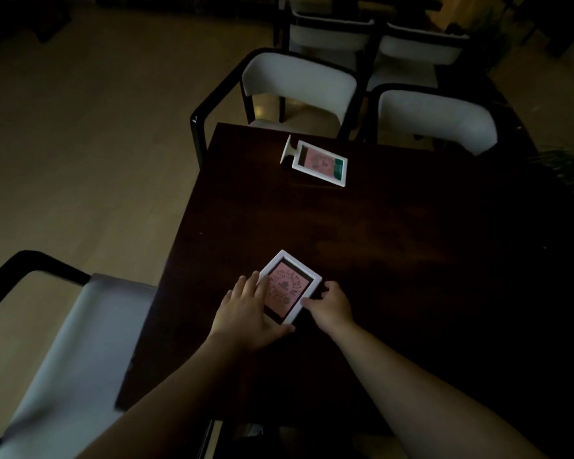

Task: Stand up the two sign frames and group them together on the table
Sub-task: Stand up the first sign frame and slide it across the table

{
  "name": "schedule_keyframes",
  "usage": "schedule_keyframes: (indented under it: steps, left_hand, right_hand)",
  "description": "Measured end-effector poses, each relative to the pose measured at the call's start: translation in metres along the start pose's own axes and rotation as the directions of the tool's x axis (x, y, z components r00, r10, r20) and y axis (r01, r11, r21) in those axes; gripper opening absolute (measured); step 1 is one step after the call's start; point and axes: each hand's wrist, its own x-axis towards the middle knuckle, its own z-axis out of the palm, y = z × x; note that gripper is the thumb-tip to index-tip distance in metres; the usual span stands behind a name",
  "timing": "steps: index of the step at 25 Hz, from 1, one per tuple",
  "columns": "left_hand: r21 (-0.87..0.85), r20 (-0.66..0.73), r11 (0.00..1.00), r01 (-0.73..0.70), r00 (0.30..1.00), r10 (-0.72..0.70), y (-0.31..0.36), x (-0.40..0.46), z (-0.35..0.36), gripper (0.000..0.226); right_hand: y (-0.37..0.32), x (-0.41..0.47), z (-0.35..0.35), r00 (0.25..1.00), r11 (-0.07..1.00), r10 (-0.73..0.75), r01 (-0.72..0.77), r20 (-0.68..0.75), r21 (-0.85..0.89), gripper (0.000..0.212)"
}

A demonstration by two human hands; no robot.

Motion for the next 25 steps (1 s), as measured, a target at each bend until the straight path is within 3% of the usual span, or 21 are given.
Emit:
schedule_keyframes:
  steps: [2,4,7,12,18,25]
  left_hand:
    - [0.005,0.007,1.000,0.004,1.000,-0.004,0.003,0.001,0.004,0.123]
    - [0.007,0.011,1.000,0.006,1.000,-0.006,0.004,0.001,0.006,0.119]
    - [0.016,0.026,1.000,0.007,1.000,-0.007,0.005,-0.001,0.004,0.113]
    - [0.015,0.008,1.000,-0.001,1.000,0.001,0.001,-0.007,0.000,0.107]
    - [0.001,-0.059,1.000,-0.019,0.998,0.019,-0.006,-0.022,-0.005,0.100]
    - [-0.070,-0.186,0.997,0.040,0.981,-0.052,-0.009,-0.039,-0.004,0.096]
  right_hand:
    - [0.003,0.003,0.003,0.995,0.970,0.096,-0.098,0.020,0.222,0.071]
    - [0.004,0.007,0.007,0.981,0.896,0.170,-0.195,0.097,0.399,0.054]
    - [0.001,0.010,0.009,0.963,0.850,0.197,-0.262,0.185,0.458,0.021]
    - [-0.010,0.013,0.007,0.942,0.821,0.190,-0.308,0.278,0.481,0.016]
    - [-0.036,0.007,0.006,0.968,0.876,0.061,-0.170,0.245,0.452,0.021]
    - [-0.062,0.002,0.002,0.981,0.887,-0.090,0.001,0.170,0.461,0.021]
